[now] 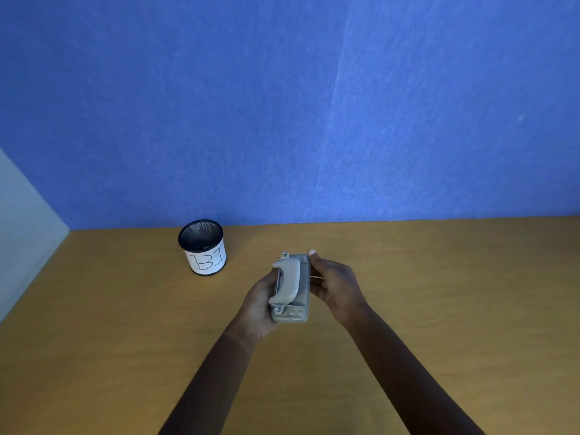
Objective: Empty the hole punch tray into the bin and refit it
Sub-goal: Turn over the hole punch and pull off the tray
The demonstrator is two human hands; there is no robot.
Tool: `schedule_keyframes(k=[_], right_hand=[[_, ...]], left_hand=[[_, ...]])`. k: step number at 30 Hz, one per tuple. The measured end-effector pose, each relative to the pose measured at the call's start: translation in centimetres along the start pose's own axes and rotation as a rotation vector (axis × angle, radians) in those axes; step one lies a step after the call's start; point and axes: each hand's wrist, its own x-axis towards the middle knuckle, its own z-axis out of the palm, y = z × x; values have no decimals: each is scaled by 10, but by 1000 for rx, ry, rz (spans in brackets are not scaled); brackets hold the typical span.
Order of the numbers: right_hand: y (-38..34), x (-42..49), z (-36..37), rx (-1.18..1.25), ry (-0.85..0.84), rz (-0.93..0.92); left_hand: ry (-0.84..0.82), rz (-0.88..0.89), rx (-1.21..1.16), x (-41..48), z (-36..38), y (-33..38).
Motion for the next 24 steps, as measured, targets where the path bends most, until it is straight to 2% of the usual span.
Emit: schedule_keyframes(k=[8,12,17,24], right_hand=[[-5,5,5,-91,48,96],[-2,8,7,-61,89,142],[-1,5,6,73,-20,229],[17,-18,5,85,-139,147]], left_hand=[[52,51,47,2,1,-9],[30,96,18,2,4,-9],[16,78,-32,0,2,-10],[117,168,-87,5,-6,-3]])
